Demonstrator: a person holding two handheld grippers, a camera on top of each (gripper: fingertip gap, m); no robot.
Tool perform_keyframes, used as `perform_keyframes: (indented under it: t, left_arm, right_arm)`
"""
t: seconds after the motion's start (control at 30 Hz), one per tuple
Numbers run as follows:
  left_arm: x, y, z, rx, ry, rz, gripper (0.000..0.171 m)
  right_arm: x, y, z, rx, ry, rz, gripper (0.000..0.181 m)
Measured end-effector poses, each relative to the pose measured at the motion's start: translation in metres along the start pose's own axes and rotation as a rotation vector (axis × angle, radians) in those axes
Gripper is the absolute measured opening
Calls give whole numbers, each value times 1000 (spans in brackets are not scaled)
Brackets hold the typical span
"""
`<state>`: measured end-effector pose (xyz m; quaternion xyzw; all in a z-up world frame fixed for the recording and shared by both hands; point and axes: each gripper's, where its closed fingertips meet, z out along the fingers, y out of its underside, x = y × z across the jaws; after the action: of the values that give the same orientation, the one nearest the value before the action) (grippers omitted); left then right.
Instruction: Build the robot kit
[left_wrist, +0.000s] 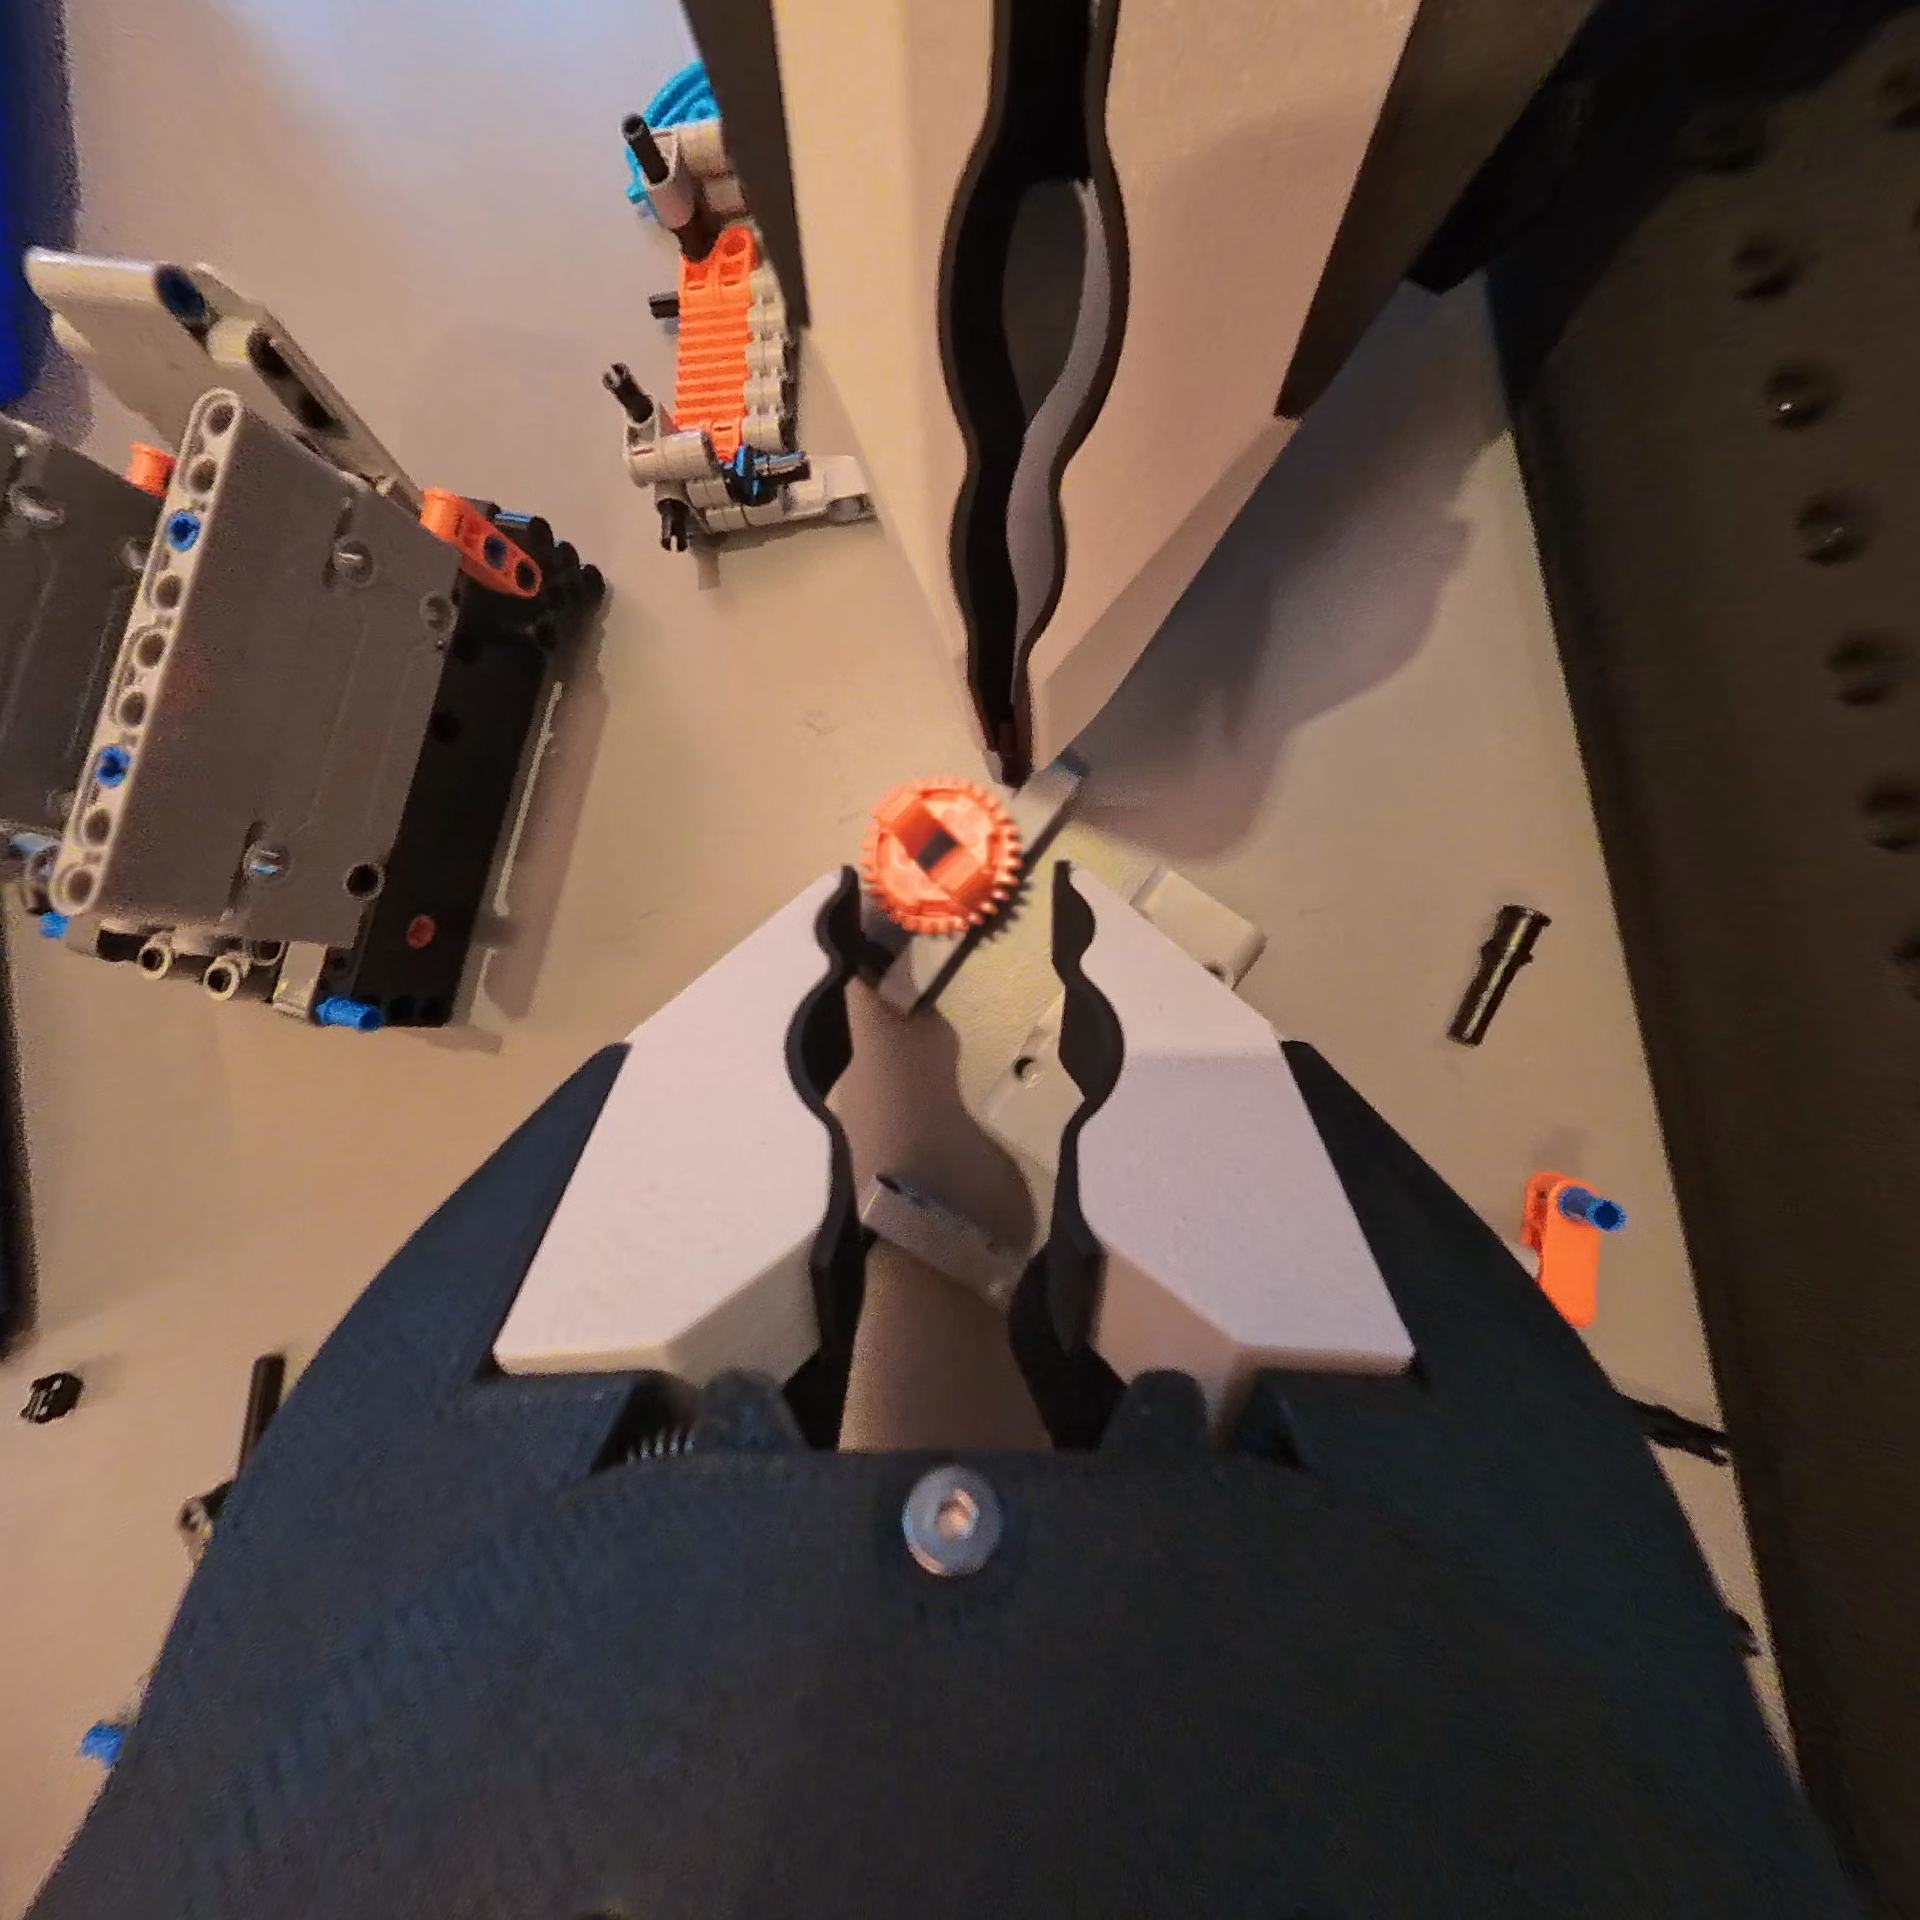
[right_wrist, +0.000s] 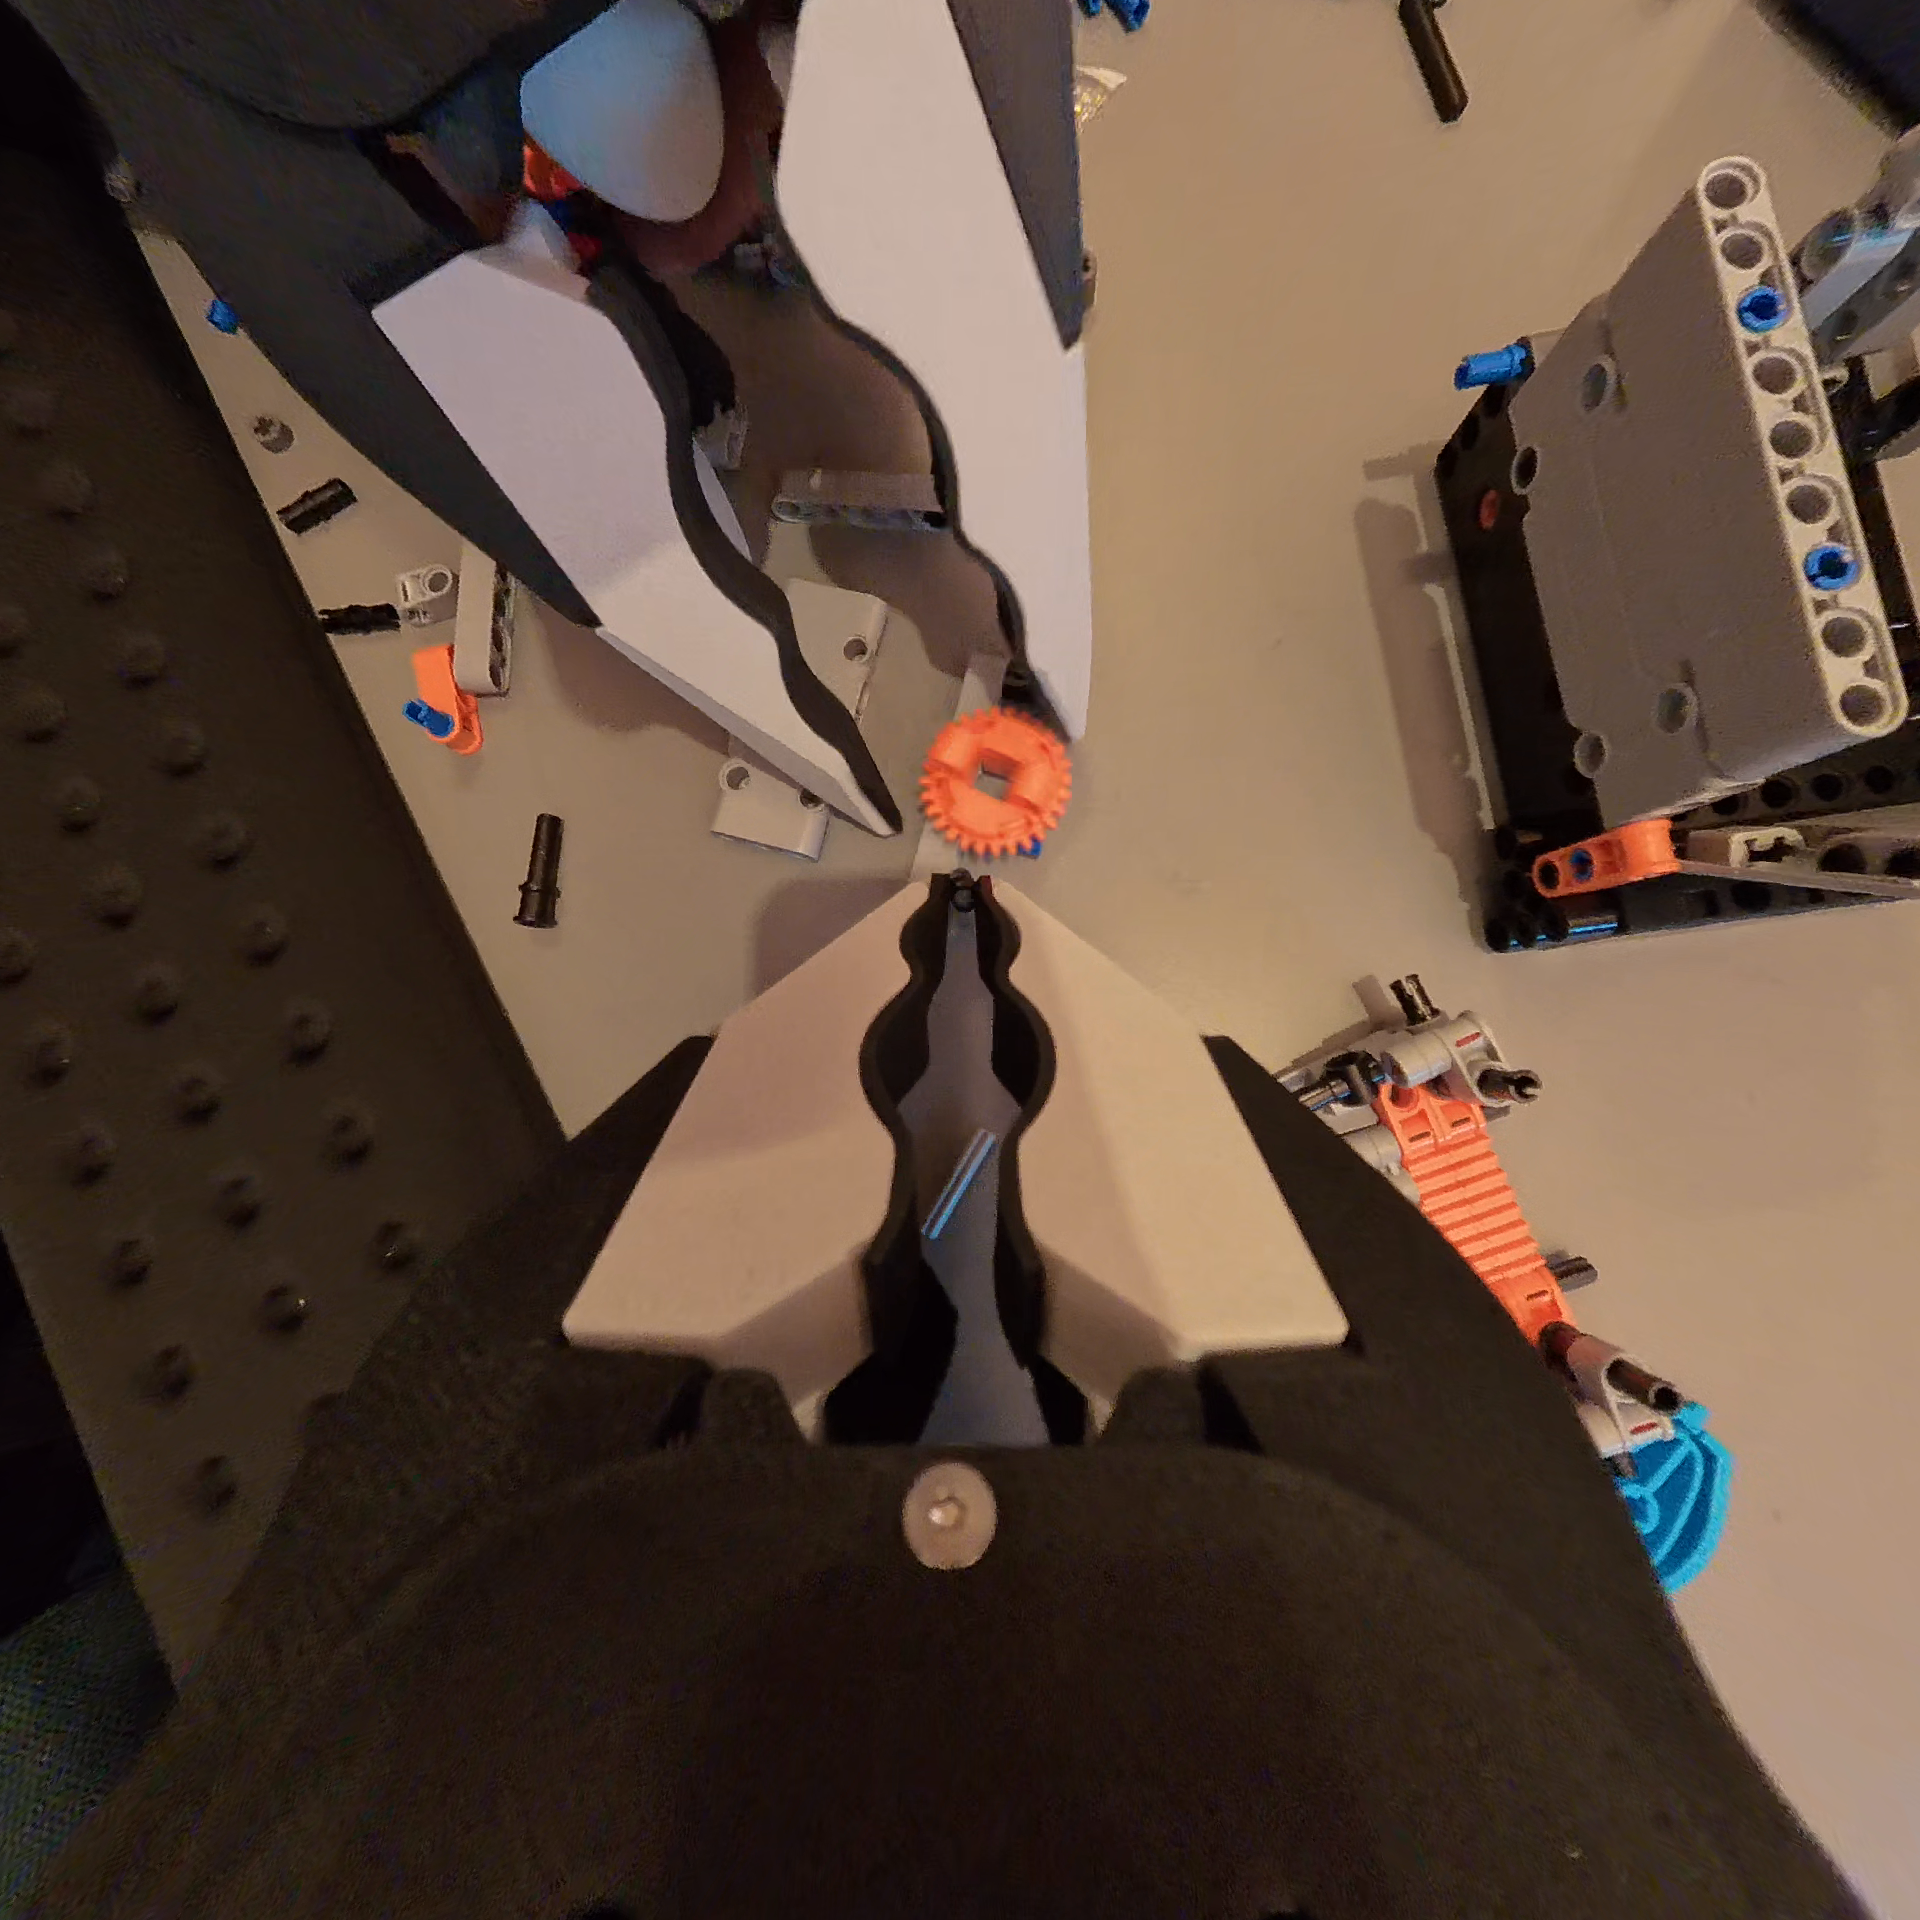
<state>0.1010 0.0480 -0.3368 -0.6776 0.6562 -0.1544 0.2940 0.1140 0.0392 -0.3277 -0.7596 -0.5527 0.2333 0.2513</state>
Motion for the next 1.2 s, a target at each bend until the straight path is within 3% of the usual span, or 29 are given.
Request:
perform_keyframes:
  t: [0.13,0.47,0.63,0.97,1.2]
  left_arm:
    - [1,0,0,16,7,3,26]
    - [3,1,-6,31,50,-24,26]
    - [5,4,-4,6,13,26,14]
    - [4,4,-6,-21,-133,198,14]
    - [12,7,-8,-8,-113,247,7]
  right_arm:
    - [-2,-2,-3,25,-29,8,3]
    - [-7,0,-1,24,-36,2,3]
    - [-9,-2,-4,40,-44,13,3]
    - [-17,-1,2,28,-83,27,3]
    - [-21,2,1,26,-99,26,3]
